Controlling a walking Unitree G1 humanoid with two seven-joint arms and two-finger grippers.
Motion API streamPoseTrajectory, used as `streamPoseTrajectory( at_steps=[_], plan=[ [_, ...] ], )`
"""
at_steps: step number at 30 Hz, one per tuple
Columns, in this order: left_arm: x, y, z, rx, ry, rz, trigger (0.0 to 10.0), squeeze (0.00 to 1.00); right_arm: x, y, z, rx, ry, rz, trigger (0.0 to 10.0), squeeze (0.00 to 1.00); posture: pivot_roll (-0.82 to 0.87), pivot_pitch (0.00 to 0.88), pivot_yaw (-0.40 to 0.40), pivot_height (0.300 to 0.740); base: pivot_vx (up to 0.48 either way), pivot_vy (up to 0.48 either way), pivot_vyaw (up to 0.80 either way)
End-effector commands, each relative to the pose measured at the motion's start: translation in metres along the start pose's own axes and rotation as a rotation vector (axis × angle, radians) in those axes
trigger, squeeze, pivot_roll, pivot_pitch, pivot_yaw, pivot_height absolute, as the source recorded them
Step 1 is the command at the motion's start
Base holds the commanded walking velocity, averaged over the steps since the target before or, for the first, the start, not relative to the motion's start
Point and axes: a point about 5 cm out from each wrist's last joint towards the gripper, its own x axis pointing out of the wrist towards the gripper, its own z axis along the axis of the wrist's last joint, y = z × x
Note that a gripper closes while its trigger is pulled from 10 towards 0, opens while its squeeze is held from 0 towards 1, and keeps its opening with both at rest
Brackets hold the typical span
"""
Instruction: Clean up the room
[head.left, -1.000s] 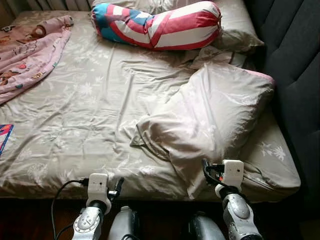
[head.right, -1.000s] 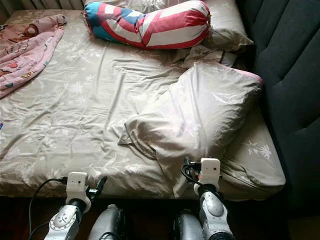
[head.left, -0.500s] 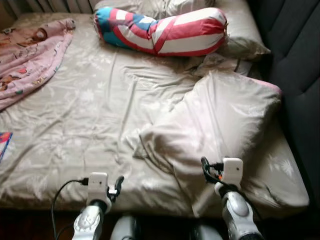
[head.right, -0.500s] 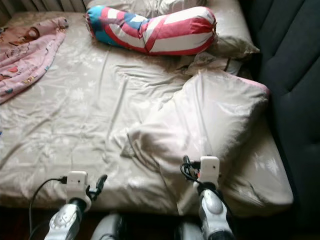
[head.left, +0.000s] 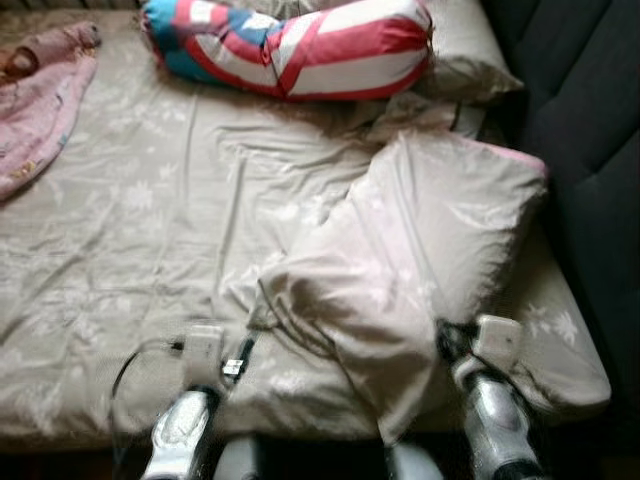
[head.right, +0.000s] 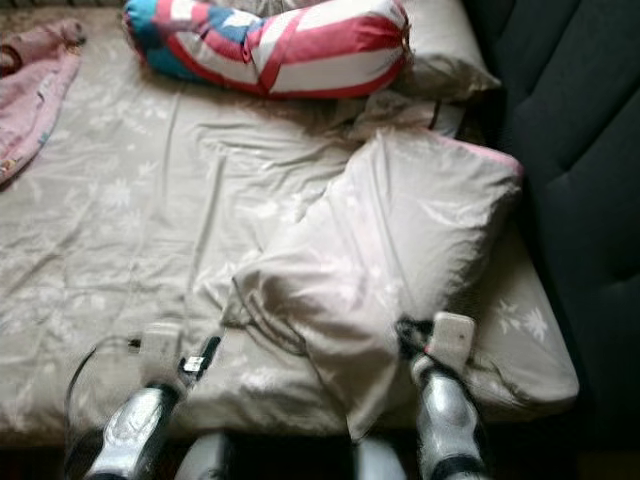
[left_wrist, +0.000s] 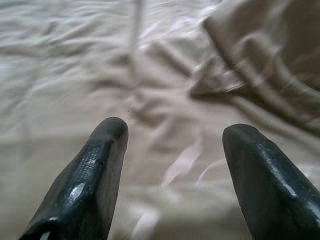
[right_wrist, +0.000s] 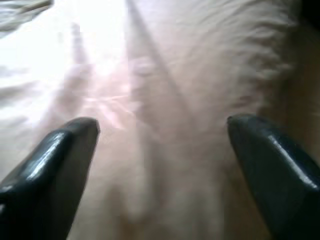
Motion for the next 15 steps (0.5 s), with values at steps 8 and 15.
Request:
streamPoseTrajectory(
  at_steps=[8,15],
  plan=[
    [-0.004,0.003,-0.006,0.000,0.029,-0.005,10.0,0.00,0.001,-0.017,-0.008,0.032,0.117,-0.068,10.0,1.00,0.01,0.222,0.035,0.650,0.000,0.000,0.00],
    [-0.004,0.006,-0.005,0.019,0.032,-0.018,10.0,0.00,0.006,-0.013,-0.003,0.089,0.113,-0.043,10.0,0.28,0.03,0.217,0.059,0.650,0.000,0.000,0.00]
  ],
)
